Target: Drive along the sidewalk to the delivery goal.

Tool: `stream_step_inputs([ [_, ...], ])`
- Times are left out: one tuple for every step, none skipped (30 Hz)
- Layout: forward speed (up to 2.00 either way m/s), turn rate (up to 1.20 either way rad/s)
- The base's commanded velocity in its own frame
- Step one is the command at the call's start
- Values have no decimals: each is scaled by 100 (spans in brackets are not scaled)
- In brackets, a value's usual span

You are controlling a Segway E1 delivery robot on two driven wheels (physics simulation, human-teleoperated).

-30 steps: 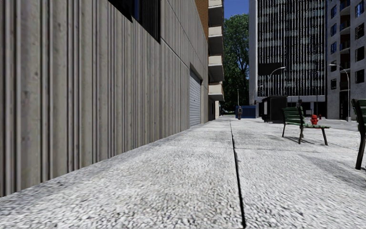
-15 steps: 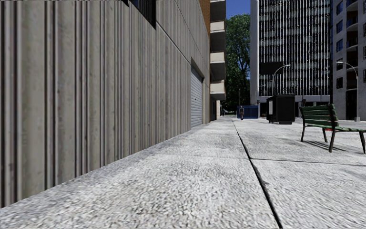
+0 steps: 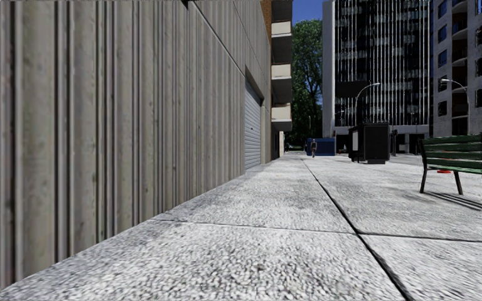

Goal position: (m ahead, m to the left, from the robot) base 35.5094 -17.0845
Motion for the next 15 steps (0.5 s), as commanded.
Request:
stream_step_inputs([
  [200,-28],
  [200,-28],
  [200,-28],
  [200,-28],
  [200,-28],
  [200,-28],
  [200,-28],
  [200,-28],
  [200,-28],
  [200,-28],
  [200,-28],
  [200,-28],
  [200,-28],
  [200,-28],
  [200,-28],
])
